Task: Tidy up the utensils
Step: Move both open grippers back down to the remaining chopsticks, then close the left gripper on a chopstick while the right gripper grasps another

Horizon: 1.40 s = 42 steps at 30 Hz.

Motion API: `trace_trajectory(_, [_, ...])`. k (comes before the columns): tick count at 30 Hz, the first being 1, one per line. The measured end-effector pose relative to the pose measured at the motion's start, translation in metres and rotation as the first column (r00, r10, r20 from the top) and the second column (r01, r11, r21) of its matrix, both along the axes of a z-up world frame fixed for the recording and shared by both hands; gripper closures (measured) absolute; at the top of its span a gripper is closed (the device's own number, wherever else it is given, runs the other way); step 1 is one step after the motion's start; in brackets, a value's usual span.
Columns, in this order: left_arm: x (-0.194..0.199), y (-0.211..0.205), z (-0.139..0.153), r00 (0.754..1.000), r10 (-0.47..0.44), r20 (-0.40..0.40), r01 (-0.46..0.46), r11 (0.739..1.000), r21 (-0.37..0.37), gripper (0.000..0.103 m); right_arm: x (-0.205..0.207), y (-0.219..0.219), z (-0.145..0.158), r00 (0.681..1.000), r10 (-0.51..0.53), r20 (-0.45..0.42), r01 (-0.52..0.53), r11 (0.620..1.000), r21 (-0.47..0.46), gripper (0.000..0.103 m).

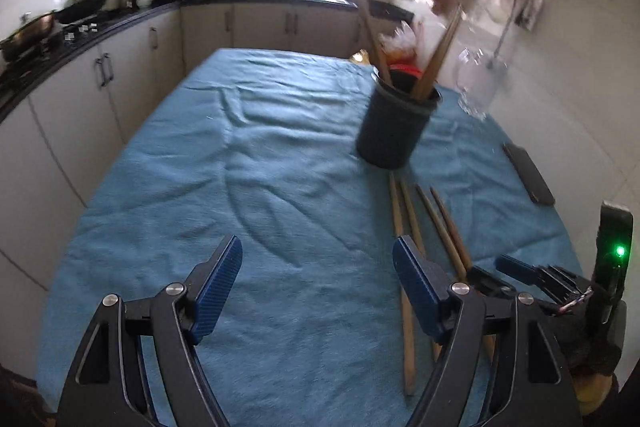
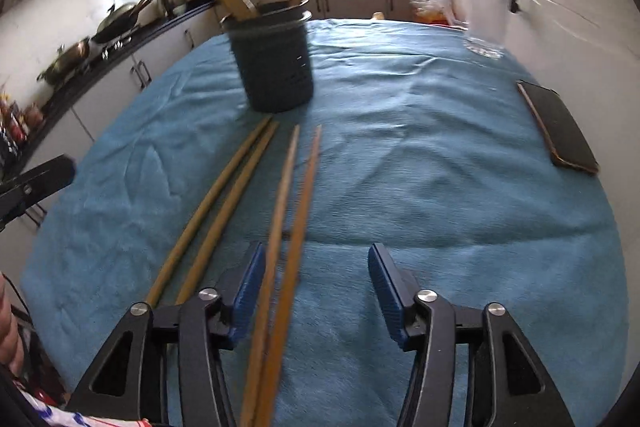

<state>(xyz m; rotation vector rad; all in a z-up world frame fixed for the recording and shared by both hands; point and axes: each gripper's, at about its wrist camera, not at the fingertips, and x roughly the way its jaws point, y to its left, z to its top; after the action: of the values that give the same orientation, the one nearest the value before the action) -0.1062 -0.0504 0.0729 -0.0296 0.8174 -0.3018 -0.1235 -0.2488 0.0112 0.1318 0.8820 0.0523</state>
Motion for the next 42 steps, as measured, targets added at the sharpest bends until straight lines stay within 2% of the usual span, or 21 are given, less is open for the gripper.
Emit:
trace_trajectory(3, [0.014, -0.013, -0.008, 0.999, -0.039, -0.037, 0.039, 0.999, -0.013, 0.027, 0.008, 0.000, -0.001, 1.000, -0.008, -0.002, 0.008, 1.000, 0.018, 0.055])
trace_trajectory(6, [0.027, -0.031, -0.017, 0.994, -0.092, -0.063, 0.091, 0.996, -0.008, 0.036, 0.017, -0.009, 0.001, 1.000, -0.024, -0.012, 0.025, 0.998, 0.064, 0.056])
trace_trajectory(11, [0.041, -0.060, -0.039, 0.976, -0.177, -0.123, 0.181, 0.983, 0.021, 0.064, 0.032, -0.015, -0.005, 0.999, -0.032, -0.038, 0.035, 0.996, 0.082, 0.058])
trace_trajectory(12, [0.044, -0.065, -0.045, 0.972, -0.187, -0.139, 0.193, 0.981, 0.029, 0.068, 0.034, -0.015, -0.005, 0.999, -0.032, -0.032, 0.034, 0.997, 0.074, 0.058])
trace_trajectory(14, [0.046, -0.071, -0.053, 0.968, -0.194, -0.162, 0.204, 0.977, 0.053, 0.084, 0.037, -0.015, -0.004, 0.999, -0.030, -0.035, 0.033, 0.997, 0.065, 0.059])
trace_trajectory(15, [0.047, -0.072, -0.056, 0.968, -0.190, -0.163, 0.202, 0.978, 0.060, 0.087, 0.038, -0.016, -0.004, 0.999, -0.031, -0.036, 0.033, 0.997, 0.064, 0.060])
trace_trajectory(20, [0.050, -0.072, -0.058, 0.967, -0.189, -0.172, 0.203, 0.977, 0.069, 0.087, 0.046, -0.015, -0.004, 0.999, -0.029, -0.043, 0.031, 0.999, 0.039, 0.061])
trace_trajectory(26, [0.048, -0.069, -0.048, 0.967, -0.201, -0.155, 0.205, 0.979, 0.014, 0.087, 0.055, -0.017, -0.004, 0.998, -0.033, -0.052, 0.034, 0.999, 0.027, 0.066])
trace_trajectory(33, [0.046, -0.078, -0.054, 0.950, -0.252, -0.184, 0.253, 0.967, -0.016, 0.087, 0.061, -0.022, -0.004, 0.997, -0.043, -0.060, 0.046, 0.998, 0.044, 0.068])
trace_trajectory(37, [0.044, -0.084, -0.058, 0.952, -0.248, -0.178, 0.259, 0.965, 0.039, 0.088, 0.060, -0.025, -0.004, 0.997, -0.048, -0.059, 0.052, 0.997, 0.059, 0.069])
trace_trajectory(38, [0.044, -0.084, -0.058, 0.955, -0.241, -0.171, 0.253, 0.966, 0.051, 0.092, 0.061, -0.026, -0.004, 0.997, -0.050, -0.060, 0.053, 0.997, 0.061, 0.069])
trace_trajectory(39, [0.044, -0.084, -0.058, 0.957, -0.232, -0.172, 0.245, 0.968, 0.057, 0.096, 0.061, -0.027, -0.004, 0.997, -0.052, -0.062, 0.056, 0.996, 0.066, 0.070])
trace_trajectory(42, [0.046, -0.077, -0.058, 0.960, -0.208, -0.186, 0.218, 0.975, 0.036, 0.096, 0.064, -0.028, -0.004, 0.996, -0.057, -0.071, 0.061, 0.996, 0.067, 0.078])
